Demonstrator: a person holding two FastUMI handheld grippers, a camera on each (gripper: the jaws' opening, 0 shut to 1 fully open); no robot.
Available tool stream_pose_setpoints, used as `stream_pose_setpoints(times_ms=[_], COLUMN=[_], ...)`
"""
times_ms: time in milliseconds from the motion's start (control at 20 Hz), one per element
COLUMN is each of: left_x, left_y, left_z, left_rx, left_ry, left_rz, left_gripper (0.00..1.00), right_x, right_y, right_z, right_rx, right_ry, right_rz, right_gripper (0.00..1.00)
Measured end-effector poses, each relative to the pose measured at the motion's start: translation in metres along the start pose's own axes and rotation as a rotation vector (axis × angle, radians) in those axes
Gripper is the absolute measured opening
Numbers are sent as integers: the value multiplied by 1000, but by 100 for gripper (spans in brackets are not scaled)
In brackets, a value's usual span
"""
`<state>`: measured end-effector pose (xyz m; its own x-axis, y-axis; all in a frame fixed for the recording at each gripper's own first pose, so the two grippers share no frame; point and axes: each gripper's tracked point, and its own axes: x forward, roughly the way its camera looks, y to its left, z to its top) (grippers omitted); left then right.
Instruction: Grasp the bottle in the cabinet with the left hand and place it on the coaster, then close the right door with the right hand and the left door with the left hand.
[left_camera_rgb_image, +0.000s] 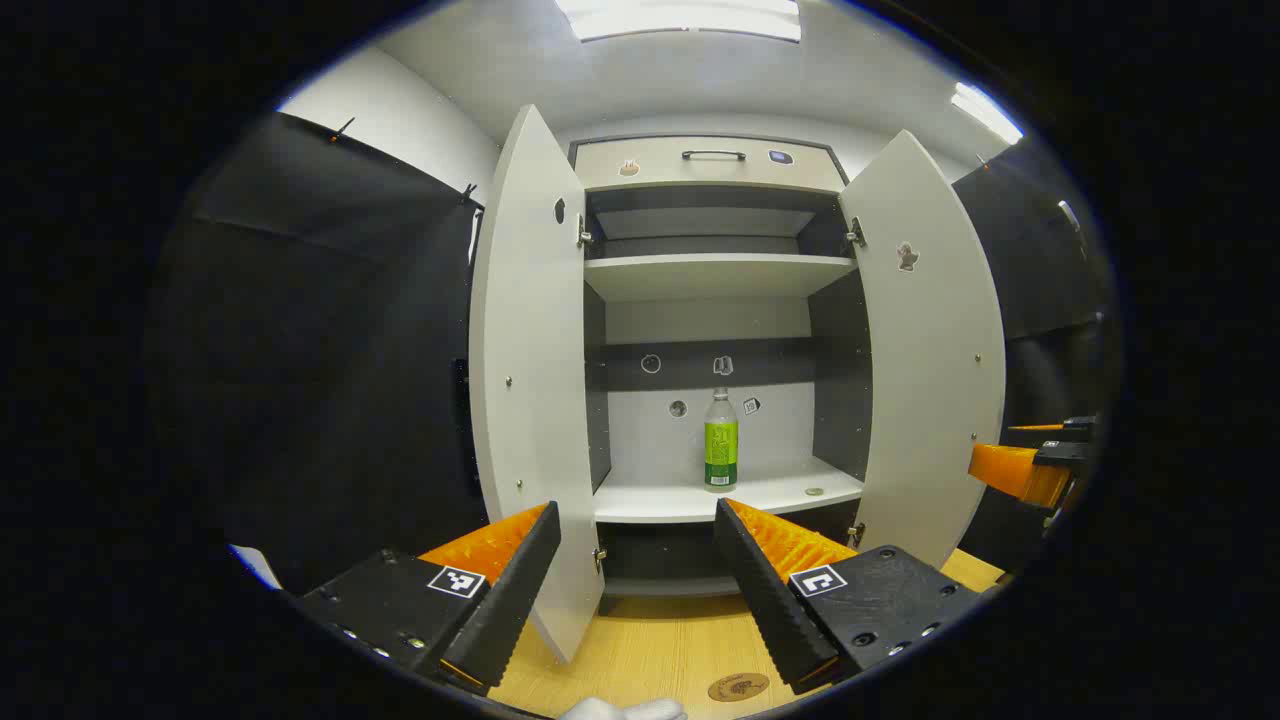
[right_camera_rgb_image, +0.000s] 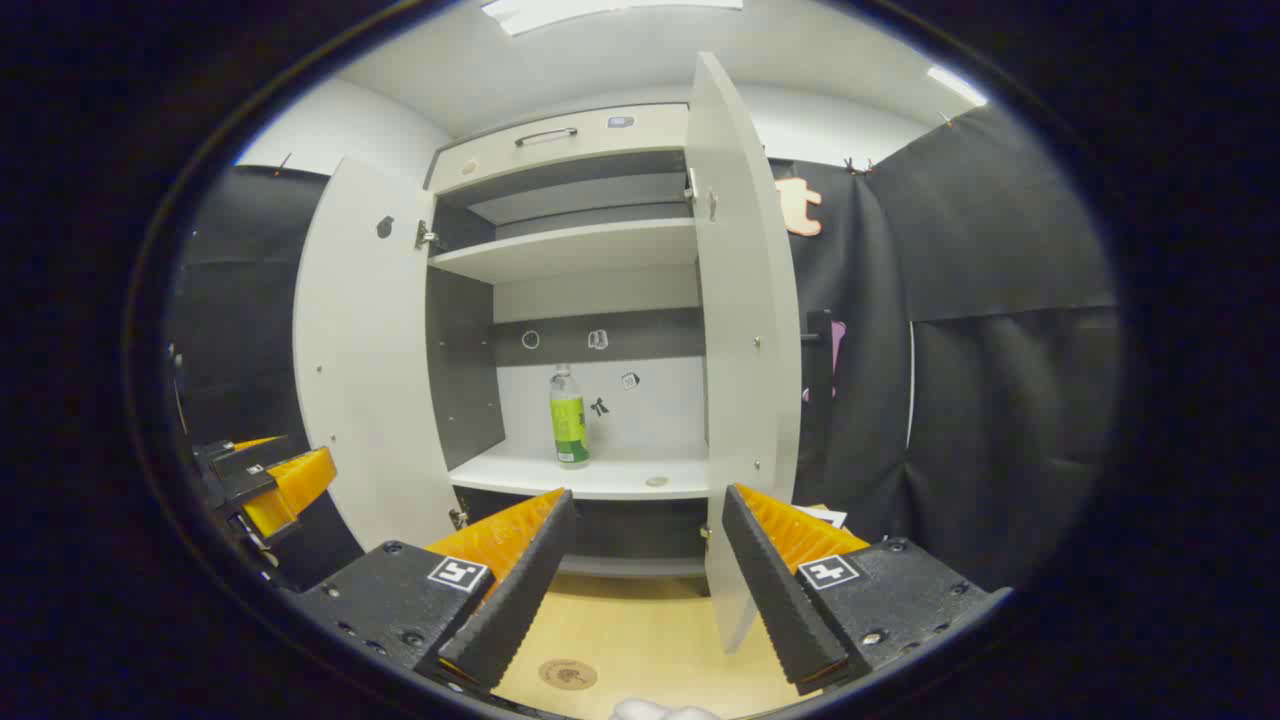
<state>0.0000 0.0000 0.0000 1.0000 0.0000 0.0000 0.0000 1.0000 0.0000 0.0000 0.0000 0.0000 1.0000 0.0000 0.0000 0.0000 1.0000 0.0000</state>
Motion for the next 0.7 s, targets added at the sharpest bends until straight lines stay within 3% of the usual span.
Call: stream_pose_setpoints(times_ms=[700], left_x=[3], left_y=[-3], left_z=[-2], left_rx=[-2], left_ry=[9], left_rz=[-30], left_gripper=[94], right_x=[2], right_y=[-1], right_z=[-1], right_rx=[-27], right_ry=[-3], right_rz=[-27], right_gripper=[98])
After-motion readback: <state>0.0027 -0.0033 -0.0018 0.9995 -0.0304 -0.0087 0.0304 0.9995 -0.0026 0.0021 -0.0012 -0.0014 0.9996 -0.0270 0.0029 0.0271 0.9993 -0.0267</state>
